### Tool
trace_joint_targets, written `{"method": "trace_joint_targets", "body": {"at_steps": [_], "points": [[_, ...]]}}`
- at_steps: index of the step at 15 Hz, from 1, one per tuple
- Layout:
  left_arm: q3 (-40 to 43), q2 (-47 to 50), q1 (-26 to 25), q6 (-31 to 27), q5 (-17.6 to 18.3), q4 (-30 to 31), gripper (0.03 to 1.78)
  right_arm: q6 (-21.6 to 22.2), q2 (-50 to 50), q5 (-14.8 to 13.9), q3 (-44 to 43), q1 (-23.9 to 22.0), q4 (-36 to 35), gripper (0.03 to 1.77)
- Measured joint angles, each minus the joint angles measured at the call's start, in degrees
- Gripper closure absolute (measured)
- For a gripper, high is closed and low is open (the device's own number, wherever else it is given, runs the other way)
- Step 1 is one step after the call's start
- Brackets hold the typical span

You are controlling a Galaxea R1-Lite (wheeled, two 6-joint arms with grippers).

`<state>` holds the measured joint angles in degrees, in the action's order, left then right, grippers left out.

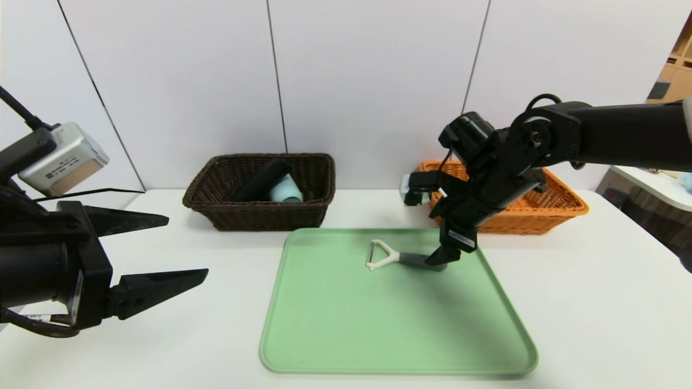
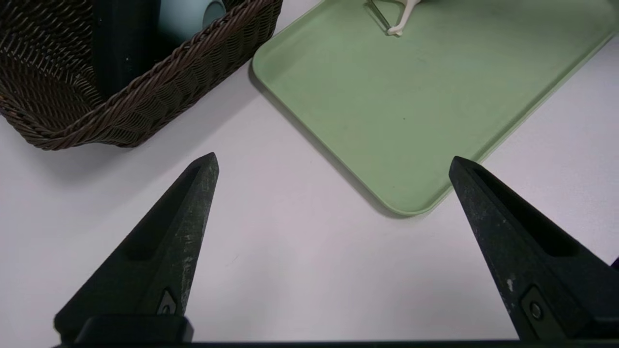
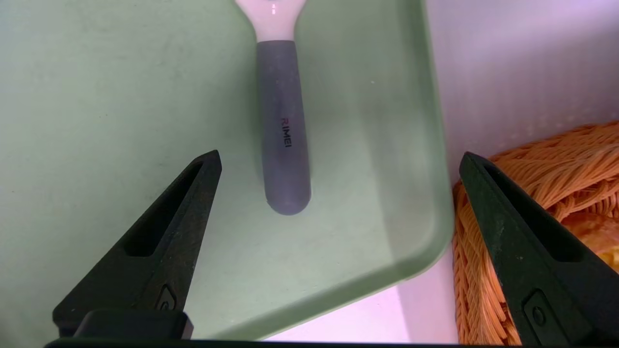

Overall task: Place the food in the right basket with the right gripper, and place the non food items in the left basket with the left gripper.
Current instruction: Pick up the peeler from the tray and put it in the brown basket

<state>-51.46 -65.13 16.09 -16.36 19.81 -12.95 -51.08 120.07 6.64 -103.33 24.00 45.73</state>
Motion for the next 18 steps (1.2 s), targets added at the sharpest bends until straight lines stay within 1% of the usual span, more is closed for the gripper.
{"method": "trace_joint_targets", "body": {"at_steps": [1, 5, 8, 16, 18], "points": [[0.2, 0.0, 0.0, 0.0, 0.0, 0.0, 0.12, 0.0, 0.5, -0.2, -1.0, 0.5, 1.3, 0.1], [0.8, -0.1, 0.2, -0.1, 0.2, 0.1, 0.12, -0.2, 1.3, -0.8, -1.9, 1.8, 2.2, 0.1], [0.9, -0.2, 0.2, -0.3, 1.0, 0.3, 0.12, -0.2, 1.5, -2.2, -1.4, 2.3, 3.0, 0.1], [0.7, -1.0, 0.2, -0.4, 1.3, 0.5, 0.12, -0.1, 3.1, -2.6, -1.0, 2.5, 2.4, 0.1], [0.7, -1.2, 0.2, -0.4, 1.3, 0.4, 0.12, -0.2, 3.6, -4.5, -1.2, 2.9, 2.1, 0.1]]}}
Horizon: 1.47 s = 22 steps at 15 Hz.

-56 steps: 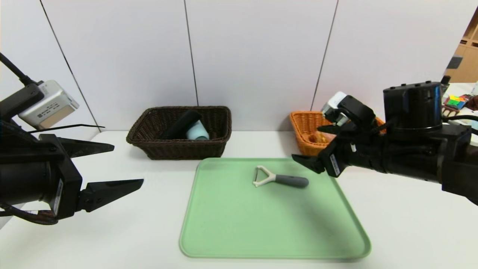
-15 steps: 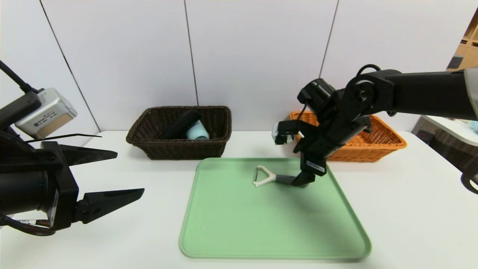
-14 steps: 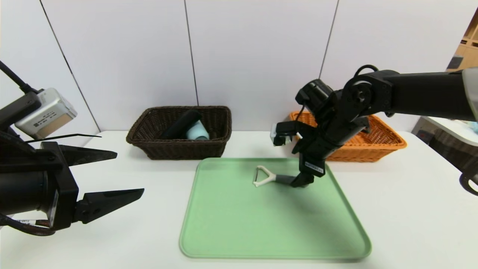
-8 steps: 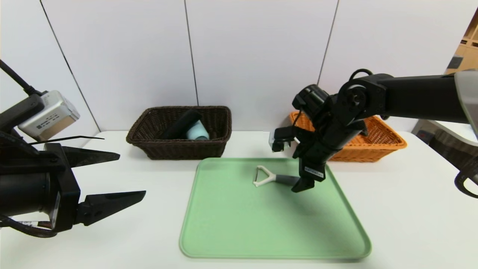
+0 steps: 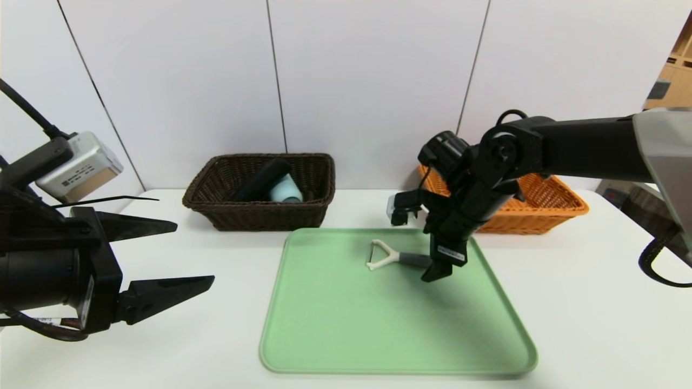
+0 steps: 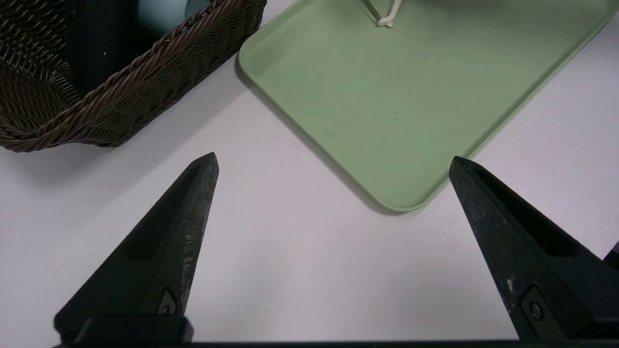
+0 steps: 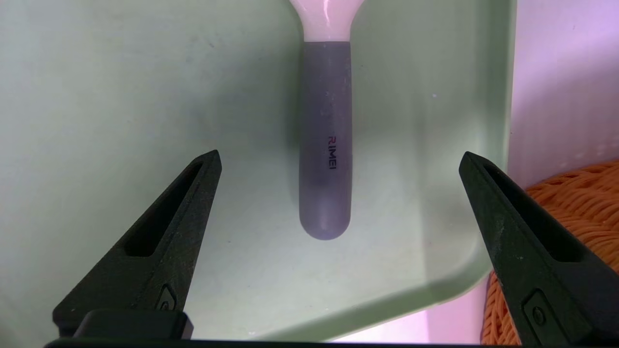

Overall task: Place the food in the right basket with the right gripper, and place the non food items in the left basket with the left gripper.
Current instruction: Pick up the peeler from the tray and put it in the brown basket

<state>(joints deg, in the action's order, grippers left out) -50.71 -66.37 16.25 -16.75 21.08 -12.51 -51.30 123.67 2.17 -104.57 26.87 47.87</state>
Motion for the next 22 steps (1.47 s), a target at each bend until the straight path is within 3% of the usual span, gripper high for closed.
{"method": "trace_joint_targets", "body": {"at_steps": [6, 22], "points": [[0.0, -0.3, 0.0, 0.0, 0.8, 0.0, 0.12, 0.3, 0.4, -0.7, -0.8, 1.6, 0.1, 0.1], [-0.1, -2.4, 0.0, 0.0, 1.0, 1.5, 0.12, 0.4, 3.6, -0.5, -0.3, 0.8, 0.0, 0.1]]}}
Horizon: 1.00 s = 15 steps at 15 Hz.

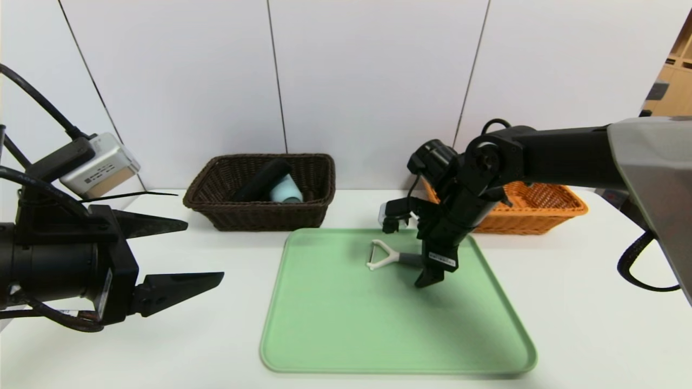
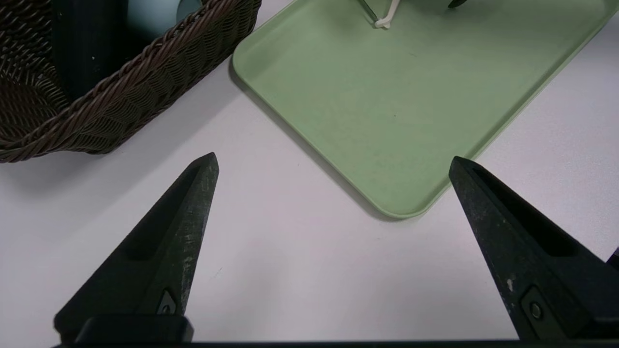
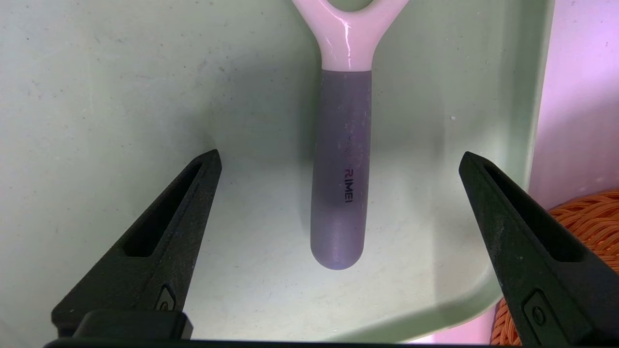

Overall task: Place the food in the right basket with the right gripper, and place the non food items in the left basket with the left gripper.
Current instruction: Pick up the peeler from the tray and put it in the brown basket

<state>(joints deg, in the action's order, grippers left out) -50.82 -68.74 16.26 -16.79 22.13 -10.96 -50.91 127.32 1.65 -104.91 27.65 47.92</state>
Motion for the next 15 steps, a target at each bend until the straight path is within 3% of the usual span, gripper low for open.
{"method": "trace_joint_targets", "body": {"at_steps": [4, 8, 11, 12, 15], "points": [[-0.1, -0.2, 0.0, 0.0, 0.0, 0.1, 0.12, 0.2, 0.7, 0.1, 0.1, -0.3, -0.1, 0.15], [-0.1, -0.2, 0.0, 0.0, 0.0, 0.1, 0.12, 0.2, 0.9, -0.1, 0.1, -0.5, 0.0, 0.77], [-0.3, -0.2, 0.0, 0.0, 0.0, 0.2, 0.12, 0.2, 0.8, -0.1, 0.3, -0.5, -0.1, 1.07], [-0.5, -0.2, 0.0, 0.0, 0.0, 0.2, 0.12, 0.2, 0.7, -0.1, 0.4, -0.5, 0.0, 1.53], [-0.9, -0.3, 0.0, -0.1, 0.0, 0.1, 0.12, 0.2, 0.5, -0.1, 0.5, -0.6, 0.0, 1.51]]}}
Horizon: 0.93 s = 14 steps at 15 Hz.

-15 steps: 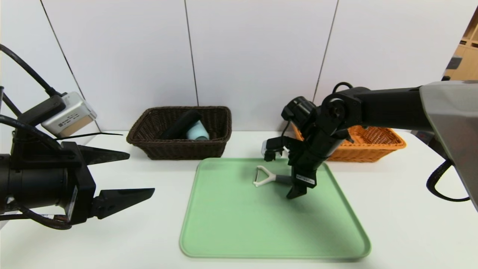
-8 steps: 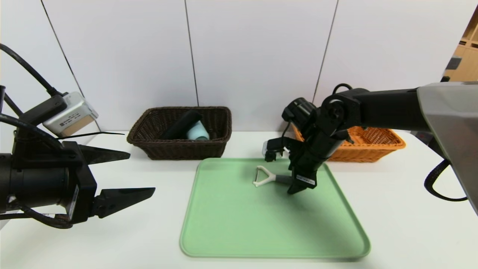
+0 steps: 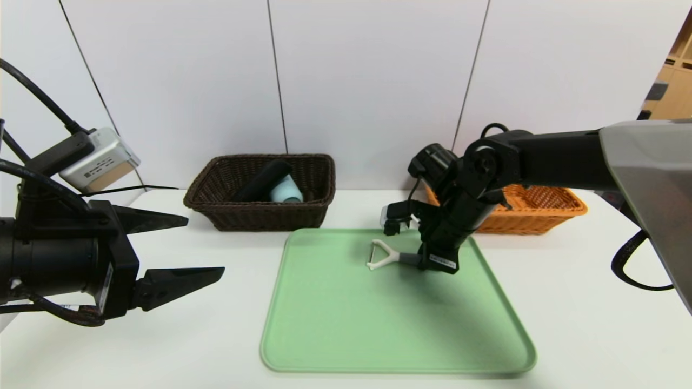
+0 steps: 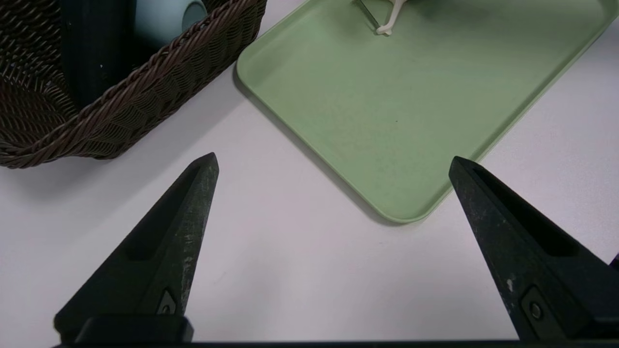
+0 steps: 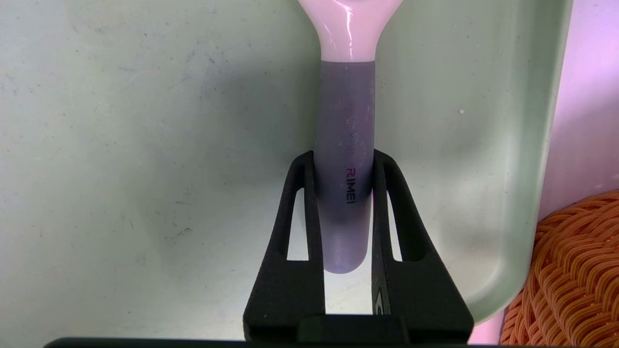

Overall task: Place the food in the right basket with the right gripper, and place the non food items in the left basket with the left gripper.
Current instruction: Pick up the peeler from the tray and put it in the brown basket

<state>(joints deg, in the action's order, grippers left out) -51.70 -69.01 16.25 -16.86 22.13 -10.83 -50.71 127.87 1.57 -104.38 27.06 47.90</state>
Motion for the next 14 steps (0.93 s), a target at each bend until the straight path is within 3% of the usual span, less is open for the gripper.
{"method": "trace_joint_targets", "body": {"at_steps": [10, 14], "points": [[-0.3, 0.0, 0.1, -0.1, -0.1, 0.0, 0.12, 0.2, -7.1, 0.6, 2.5, 2.2, 0.1, 1.51], [0.0, 0.2, 0.1, -0.1, -0.1, 0.0, 0.12, 1.2, -12.4, 1.7, 4.2, 2.8, -7.2, 1.51]]}}
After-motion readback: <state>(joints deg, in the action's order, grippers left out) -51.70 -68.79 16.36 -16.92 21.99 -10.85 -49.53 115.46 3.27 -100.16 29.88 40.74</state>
